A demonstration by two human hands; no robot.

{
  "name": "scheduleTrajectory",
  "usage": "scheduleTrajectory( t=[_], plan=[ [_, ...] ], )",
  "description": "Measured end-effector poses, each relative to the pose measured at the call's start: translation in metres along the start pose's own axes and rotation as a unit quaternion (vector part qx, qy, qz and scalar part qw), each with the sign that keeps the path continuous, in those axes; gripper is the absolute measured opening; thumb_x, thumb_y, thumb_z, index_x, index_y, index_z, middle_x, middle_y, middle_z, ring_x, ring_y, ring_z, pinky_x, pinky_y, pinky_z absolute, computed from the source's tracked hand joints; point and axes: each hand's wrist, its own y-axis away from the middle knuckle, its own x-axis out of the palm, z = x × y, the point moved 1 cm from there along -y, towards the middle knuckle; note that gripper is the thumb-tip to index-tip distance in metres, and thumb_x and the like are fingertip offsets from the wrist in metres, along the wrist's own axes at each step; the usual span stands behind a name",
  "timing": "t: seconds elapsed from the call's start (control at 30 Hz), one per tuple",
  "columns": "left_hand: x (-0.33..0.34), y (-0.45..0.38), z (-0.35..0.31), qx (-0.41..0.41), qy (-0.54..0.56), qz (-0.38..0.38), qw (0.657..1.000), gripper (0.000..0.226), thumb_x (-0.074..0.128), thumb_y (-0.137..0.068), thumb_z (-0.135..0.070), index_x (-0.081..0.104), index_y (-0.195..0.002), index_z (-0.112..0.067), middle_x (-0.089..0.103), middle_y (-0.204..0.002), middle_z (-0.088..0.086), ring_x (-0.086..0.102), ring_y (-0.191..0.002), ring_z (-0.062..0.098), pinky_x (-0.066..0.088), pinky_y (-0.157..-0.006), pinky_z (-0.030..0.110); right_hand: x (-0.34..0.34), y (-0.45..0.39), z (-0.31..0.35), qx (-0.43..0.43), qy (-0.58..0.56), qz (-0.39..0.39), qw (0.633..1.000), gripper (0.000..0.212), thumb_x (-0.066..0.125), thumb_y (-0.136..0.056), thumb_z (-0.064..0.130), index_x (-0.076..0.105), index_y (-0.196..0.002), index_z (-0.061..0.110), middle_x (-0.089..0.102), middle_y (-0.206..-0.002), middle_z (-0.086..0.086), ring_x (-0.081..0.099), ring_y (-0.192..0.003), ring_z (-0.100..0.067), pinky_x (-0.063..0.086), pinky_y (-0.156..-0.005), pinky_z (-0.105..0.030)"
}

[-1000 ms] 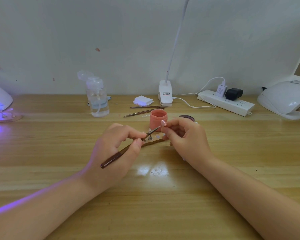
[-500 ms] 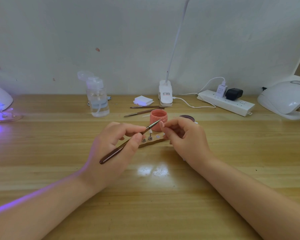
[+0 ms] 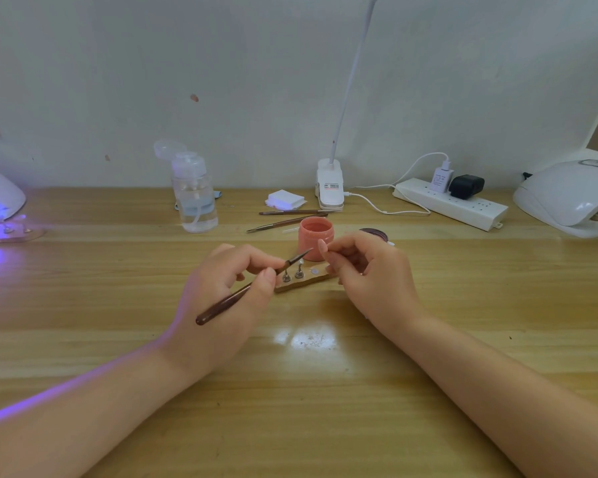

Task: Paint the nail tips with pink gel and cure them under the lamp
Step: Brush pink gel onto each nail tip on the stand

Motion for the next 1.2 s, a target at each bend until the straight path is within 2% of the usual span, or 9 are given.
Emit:
scheduleTrajectory(
  t=[0.17, 0.33, 0.43, 0.5, 0.63, 0.77, 0.93, 1.07, 1.2],
  plan=[
    [-0.0001, -0.0003, -0.003, 0.014, 0.017, -0.003, 1.0, 0.02, 0.049, -0.086, -0.04, 0.064, -0.098, -0.036, 0.07, -0.09, -0.018, 0.058, -0.089, 0.001, 0.04, -0.079, 0.011, 0.001, 0.0001, 0.0017, 0.009, -0.008, -0.001, 1.0, 0.005, 0.069, -0.088, 0.015, 0.069, -0.088, 0.011, 0.071, -0.076, 0.001, 0.068, -0.069, -0.013, 0.056, -0.067, -0.039],
    [0.0007, -0.0001, 0.0003, 0.0, -0.002, 0.004, 1.0, 0.016, 0.053, -0.089, -0.027, 0.067, -0.094, -0.033, 0.07, -0.086, -0.021, 0.059, -0.086, 0.003, 0.041, -0.075, 0.012, 0.0012, 0.0, 0.0029, 0.017, -0.026, 0.006, 0.999, 0.007, 0.068, -0.089, 0.016, 0.069, -0.089, 0.009, 0.073, -0.082, 0.005, 0.069, -0.071, -0.012, 0.057, -0.068, -0.038],
    [-0.0005, -0.0004, -0.002, 0.011, 0.02, -0.008, 1.0, 0.019, 0.05, -0.088, -0.037, 0.066, -0.098, -0.035, 0.07, -0.09, -0.019, 0.06, -0.087, 0.001, 0.041, -0.075, 0.009, 0.0011, -0.0001, 0.0028, 0.021, -0.023, 0.005, 1.0, 0.006, 0.069, -0.088, 0.017, 0.069, -0.087, 0.011, 0.072, -0.077, 0.002, 0.069, -0.072, -0.015, 0.056, -0.068, -0.044],
    [0.0007, -0.0005, -0.0023, 0.018, 0.02, 0.0, 1.0, 0.021, 0.05, -0.088, -0.04, 0.066, -0.101, -0.036, 0.071, -0.091, -0.019, 0.06, -0.087, 0.001, 0.042, -0.078, 0.012, 0.0013, -0.0001, 0.0029, 0.022, -0.023, 0.009, 0.999, 0.007, 0.069, -0.088, 0.018, 0.069, -0.088, 0.011, 0.072, -0.078, -0.002, 0.069, -0.072, -0.017, 0.056, -0.069, -0.045],
    [0.0008, -0.0003, 0.0015, 0.001, 0.008, -0.002, 1.0, 0.016, 0.054, -0.089, -0.029, 0.068, -0.096, -0.033, 0.07, -0.087, -0.018, 0.06, -0.087, 0.005, 0.044, -0.078, 0.017, 0.0006, 0.0, 0.0036, 0.025, -0.027, 0.013, 0.999, 0.009, 0.067, -0.089, 0.018, 0.069, -0.091, 0.009, 0.074, -0.083, -0.002, 0.07, -0.073, -0.015, 0.056, -0.07, -0.044],
    [0.0009, -0.0003, -0.0032, 0.017, 0.028, -0.001, 0.999, 0.021, 0.049, -0.088, -0.039, 0.066, -0.1, -0.034, 0.071, -0.092, -0.016, 0.06, -0.088, 0.001, 0.042, -0.077, 0.01, 0.0003, 0.0003, 0.004, 0.029, -0.029, 0.012, 0.999, 0.006, 0.068, -0.088, 0.017, 0.069, -0.089, 0.011, 0.073, -0.081, -0.002, 0.07, -0.073, -0.016, 0.055, -0.07, -0.046],
    [0.0013, 0.0, -0.0015, 0.002, 0.012, 0.007, 1.0, 0.016, 0.053, -0.088, -0.028, 0.066, -0.096, -0.034, 0.07, -0.089, -0.019, 0.06, -0.087, 0.005, 0.044, -0.077, 0.017, 0.0001, 0.0003, 0.0042, 0.026, -0.026, 0.019, 0.999, 0.009, 0.067, -0.089, 0.018, 0.069, -0.091, 0.009, 0.074, -0.084, -0.002, 0.07, -0.074, -0.015, 0.055, -0.071, -0.047],
    [0.0003, 0.0, -0.0035, 0.017, 0.026, 0.002, 1.0, 0.02, 0.049, -0.087, -0.038, 0.065, -0.099, -0.036, 0.071, -0.091, -0.016, 0.059, -0.088, 0.003, 0.043, -0.078, 0.013, -0.0001, 0.0003, 0.004, 0.029, -0.026, 0.02, 0.999, 0.006, 0.068, -0.088, 0.017, 0.069, -0.089, 0.012, 0.073, -0.083, -0.002, 0.07, -0.074, -0.015, 0.055, -0.071, -0.047],
    [0.0011, -0.0001, -0.0006, 0.009, 0.004, 0.016, 1.0, 0.016, 0.053, -0.088, -0.03, 0.067, -0.095, -0.034, 0.07, -0.088, -0.018, 0.06, -0.089, 0.007, 0.045, -0.081, 0.022, 0.0, 0.0004, 0.0038, 0.026, -0.03, 0.018, 0.999, 0.004, 0.068, -0.088, 0.015, 0.069, -0.09, 0.012, 0.073, -0.081, -0.001, 0.07, -0.073, -0.014, 0.056, -0.07, -0.046]
  ],
)
